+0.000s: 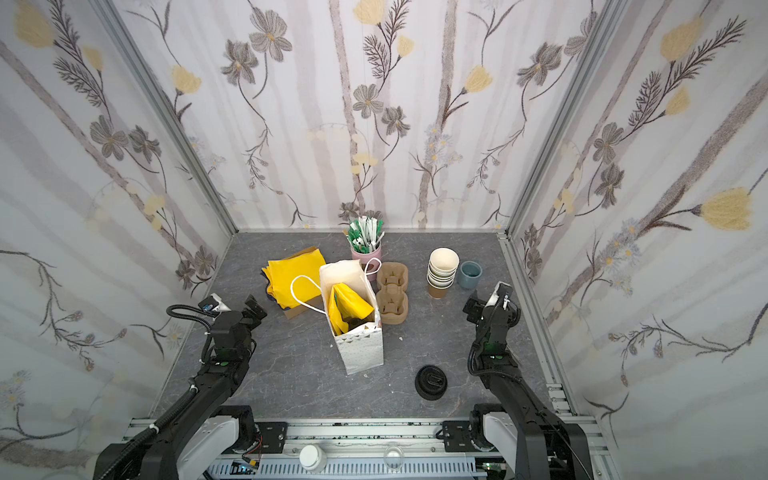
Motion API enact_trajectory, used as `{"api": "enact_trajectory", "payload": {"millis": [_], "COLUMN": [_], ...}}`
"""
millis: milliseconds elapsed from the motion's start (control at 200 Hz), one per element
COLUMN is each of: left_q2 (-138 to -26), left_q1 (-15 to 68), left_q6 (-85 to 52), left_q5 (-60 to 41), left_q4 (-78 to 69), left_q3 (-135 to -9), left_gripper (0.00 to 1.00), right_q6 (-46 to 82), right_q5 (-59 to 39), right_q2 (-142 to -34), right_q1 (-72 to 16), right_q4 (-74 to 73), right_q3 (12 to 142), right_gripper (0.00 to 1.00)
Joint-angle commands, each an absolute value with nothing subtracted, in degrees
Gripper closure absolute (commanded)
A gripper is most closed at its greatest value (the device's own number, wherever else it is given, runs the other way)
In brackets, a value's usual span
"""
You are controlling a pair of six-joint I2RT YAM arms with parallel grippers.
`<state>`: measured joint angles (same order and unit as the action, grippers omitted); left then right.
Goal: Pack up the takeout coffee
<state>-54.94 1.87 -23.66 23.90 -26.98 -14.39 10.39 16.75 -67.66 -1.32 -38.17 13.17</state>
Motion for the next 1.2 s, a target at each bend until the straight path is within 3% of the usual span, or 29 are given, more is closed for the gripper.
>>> {"api": "enact_trajectory", "payload": {"millis": [0,250,340,525,689,874,1199], "left_q2": [-58.73,-71.41,-75.1,-80.95,-92.28,-91.05,-91.21], "left_q1": [1.76,1.76,1.67,1.74,2.7,1.96,5.86], "left_q6": [-19.47,-10.39,-9.32,-5.22,-1.19,-5.19,-2.37], "left_q5": [23.37,18.9,16.25,10.22,4.77,12.36,19.01], "left_q4": [-39.43,-55.7,-60.93,-67.24,-89.13,-80.82,-80.82], "left_q3": [-13.81,-11.82,-11.75,-13.58,-8.53,-11.8,-11.92], "left_gripper": [0.0,0.0,0.0,0.0,0.0,0.0,0.0], "right_q6": [4.76,4.04,5.18,5.49,5.09,5.01,2.58], "right_q5": [13.45,6.53,6.06,6.41,6.92,7.03,1.83], "right_q2": [-70.82,-88.16,-83.92,-85.32,-86.22,-86.35,-87.0], "right_q1": [-1.08,-0.36,0.67,0.84,0.62,0.53,0.15], "right_q4": [-64.88,-93.2,-79.87,-78.92,-80.35,-81.04,-74.42], "right_q3": [7.41,3.62,6.53,8.46,8.52,8.33,12.3], "right_gripper": [0.06,0.06,0.06,0.0,0.0,0.0,0.0]}}
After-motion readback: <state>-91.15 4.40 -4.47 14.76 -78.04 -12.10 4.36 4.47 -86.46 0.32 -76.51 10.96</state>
